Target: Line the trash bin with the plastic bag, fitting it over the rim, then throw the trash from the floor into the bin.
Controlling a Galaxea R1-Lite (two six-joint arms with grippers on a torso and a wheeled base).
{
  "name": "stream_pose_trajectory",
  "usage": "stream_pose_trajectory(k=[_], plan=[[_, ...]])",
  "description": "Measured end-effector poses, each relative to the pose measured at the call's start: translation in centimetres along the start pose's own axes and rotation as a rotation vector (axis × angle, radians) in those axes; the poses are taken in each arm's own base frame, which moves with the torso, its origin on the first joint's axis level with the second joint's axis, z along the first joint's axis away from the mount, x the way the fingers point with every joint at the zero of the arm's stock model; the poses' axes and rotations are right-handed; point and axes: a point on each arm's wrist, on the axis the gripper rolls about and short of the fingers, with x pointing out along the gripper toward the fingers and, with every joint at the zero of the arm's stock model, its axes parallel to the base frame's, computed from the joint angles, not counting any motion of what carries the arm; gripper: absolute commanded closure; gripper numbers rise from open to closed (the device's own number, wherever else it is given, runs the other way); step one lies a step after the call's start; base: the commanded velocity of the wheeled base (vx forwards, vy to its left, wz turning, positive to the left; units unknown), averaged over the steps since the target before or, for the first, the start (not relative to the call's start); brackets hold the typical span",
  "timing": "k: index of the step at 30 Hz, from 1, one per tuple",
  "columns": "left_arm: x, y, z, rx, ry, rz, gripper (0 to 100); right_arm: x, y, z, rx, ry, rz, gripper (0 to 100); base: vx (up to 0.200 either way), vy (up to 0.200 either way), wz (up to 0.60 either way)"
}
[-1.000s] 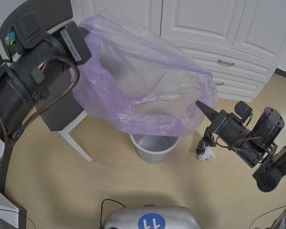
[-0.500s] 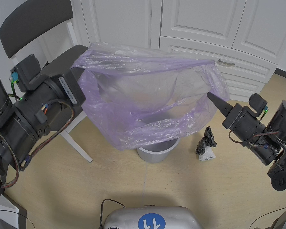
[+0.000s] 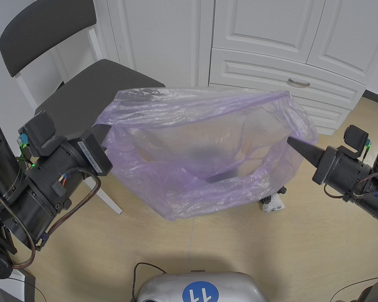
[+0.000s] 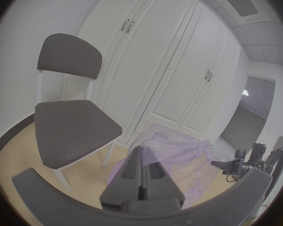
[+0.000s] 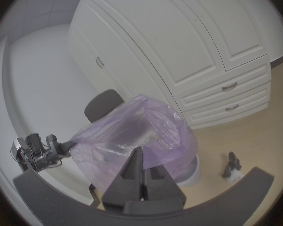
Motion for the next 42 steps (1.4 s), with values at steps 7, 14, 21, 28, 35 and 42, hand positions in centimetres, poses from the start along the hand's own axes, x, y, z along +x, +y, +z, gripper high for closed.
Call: stream_pose_trajectory(k=[7,14,21,28,35,42], plan=[[-0.4,0.4,-1.0,0.006,0.035,0.009,100,-2.3,0.3,0.4,-0.032,0.228,-0.104,100,0.000,0.000,0.00],[-0.6,1.0,-2.4,0.025,0.092,0.027,100,-4.7,0.8,1.8,-0.148,0.331,-0.210,100,0.000,0.000,0.00],[0.2,1.9,-3.8,0.055,0.141,0.070,100,-5.8,1.1,2.9,-0.251,0.278,-0.268,100,0.000,0.000,0.00],[1.5,2.6,-4.1,0.105,0.165,0.075,100,-5.5,1.0,3.0,-0.291,0.281,-0.276,100,0.000,0.000,0.00],[3.1,3.7,-4.0,0.128,0.178,0.080,100,-4.2,1.1,3.7,-0.310,0.274,-0.276,100,0.000,0.000,0.00],[3.3,4.7,-5.0,0.136,0.212,0.112,100,-4.5,0.6,2.7,-0.306,0.308,-0.290,100,0.000,0.000,0.00]])
